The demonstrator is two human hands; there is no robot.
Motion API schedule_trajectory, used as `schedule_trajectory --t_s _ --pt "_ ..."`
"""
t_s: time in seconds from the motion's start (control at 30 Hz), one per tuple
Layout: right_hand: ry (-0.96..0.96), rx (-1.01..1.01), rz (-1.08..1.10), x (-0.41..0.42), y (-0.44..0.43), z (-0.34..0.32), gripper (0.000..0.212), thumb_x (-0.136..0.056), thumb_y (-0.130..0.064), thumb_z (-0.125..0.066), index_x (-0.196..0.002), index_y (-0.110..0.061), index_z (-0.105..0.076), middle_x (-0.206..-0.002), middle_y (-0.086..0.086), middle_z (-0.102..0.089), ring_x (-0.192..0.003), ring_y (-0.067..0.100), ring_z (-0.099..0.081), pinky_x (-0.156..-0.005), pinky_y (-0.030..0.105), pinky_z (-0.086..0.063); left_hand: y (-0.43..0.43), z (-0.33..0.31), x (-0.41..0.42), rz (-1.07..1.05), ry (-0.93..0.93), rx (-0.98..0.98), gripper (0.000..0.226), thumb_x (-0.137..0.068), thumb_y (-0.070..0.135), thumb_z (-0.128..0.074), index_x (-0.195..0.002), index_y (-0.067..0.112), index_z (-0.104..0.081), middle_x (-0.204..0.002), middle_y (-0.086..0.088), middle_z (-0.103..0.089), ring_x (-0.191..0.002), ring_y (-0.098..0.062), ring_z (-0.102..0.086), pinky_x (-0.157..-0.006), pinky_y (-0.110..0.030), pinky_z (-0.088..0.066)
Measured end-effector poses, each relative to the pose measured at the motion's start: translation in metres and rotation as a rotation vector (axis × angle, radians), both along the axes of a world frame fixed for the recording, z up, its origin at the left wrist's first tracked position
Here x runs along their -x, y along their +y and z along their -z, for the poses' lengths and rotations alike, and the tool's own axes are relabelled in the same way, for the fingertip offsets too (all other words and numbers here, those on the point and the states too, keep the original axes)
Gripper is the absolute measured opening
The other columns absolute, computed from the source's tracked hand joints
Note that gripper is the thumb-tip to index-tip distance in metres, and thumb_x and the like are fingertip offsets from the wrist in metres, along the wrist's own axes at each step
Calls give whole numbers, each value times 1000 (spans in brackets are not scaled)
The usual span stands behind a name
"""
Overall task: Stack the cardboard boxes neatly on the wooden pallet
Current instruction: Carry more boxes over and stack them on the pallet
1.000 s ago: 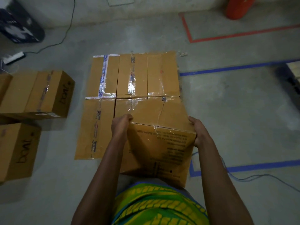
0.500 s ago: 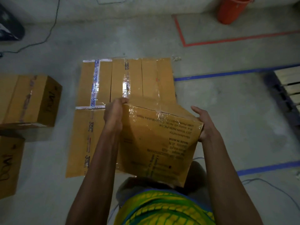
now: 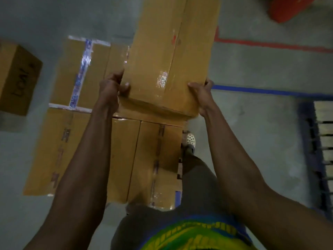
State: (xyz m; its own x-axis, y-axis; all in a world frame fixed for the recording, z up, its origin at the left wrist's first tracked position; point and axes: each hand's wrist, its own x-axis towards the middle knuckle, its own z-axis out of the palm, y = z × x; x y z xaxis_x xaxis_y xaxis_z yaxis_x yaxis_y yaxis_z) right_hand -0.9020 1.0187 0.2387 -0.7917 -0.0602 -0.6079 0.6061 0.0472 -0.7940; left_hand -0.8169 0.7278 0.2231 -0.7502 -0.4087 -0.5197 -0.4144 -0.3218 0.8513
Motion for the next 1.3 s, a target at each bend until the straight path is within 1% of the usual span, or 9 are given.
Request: schedule_trajectory --t_s 0.1,0.23,0.33,0.47,0.53,0.67,0.8,1.03,1.3 --pt "28 -64 17 74 -7 86 76 -92 -17 -71 -148 -19 -20 -136 2 -46 -109 11 -54 -89 35 -49 10 77 59 -68 -46 2 60 -78 -21 -53 -124 15 -66 -123 6 -71 -112 -11 -64 -81 -24 -53" --pt "3 -84 -74 136 -13 173 77 -93 -10 -68 -151 -19 -18 -141 4 -46 -111 12 -56 -89 34 -54 6 164 109 -109 -82 -19 56 -89 -23 -47 -132 12 -56 -136 1 -61 -111 0 -64 -91 -20 -53" --pt "31 -120 -158 143 -11 220 82 -89 -14 -73 -150 -25 -19 -147 5 -43 -121 20 -56 -101 47 -53 4 222 103 -93 -67 -8 61 -88 -20 -48 -144 4 -51 -156 0 -46 -136 -6 -50 -109 -25 -45" --pt "84 -96 -155 145 -1 249 87 -87 -19 -77 -155 -21 -23 -152 4 -45 -130 22 -56 -105 50 -51 3 254 87 -54 1 -19 64 -91 -13 -52 -152 6 -45 -161 -8 -40 -148 -19 -38 -119 -36 -36" --pt "95 -140 -137 138 1 253 85 -88 -29 -77 -156 -23 -27 -150 -1 -49 -128 16 -58 -105 46 -52 3 255 89 -84 4 3 60 -89 -8 -61 -147 5 -51 -154 -11 -49 -143 -22 -47 -114 -39 -44" --pt "36 -234 -95 103 -5 249 78 -86 -58 -72 -151 -37 -34 -137 -15 -57 -117 12 -64 -90 51 -60 6 256 87 -101 -24 81 47 -91 13 -74 -133 -3 -62 -123 -8 -71 -109 -12 -68 -89 -26 -54" --pt "8 -171 -18 88 -16 240 75 -87 -52 -75 -148 -38 -35 -136 -12 -59 -113 21 -67 -71 57 -62 1 255 84 -16 5 41 52 -93 22 -72 -136 -4 -59 -122 -8 -70 -106 -12 -67 -86 -23 -52" --pt "1 -161 14 48 2 229 70 -91 -50 -70 -150 -38 -34 -139 -7 -57 -118 24 -64 -75 61 -61 2 250 59 103 60 78 39 -95 18 -66 -131 3 -66 -123 -9 -72 -108 -15 -67 -93 -28 -53" --pt "15 -195 33 12 28 226 64 -96 -43 -64 -151 -39 -33 -137 -9 -57 -117 23 -63 -77 61 -60 29 246 26 119 -9 109 36 -97 15 -62 -129 1 -65 -92 20 -75 -92 2 -66 -88 -20 -51"
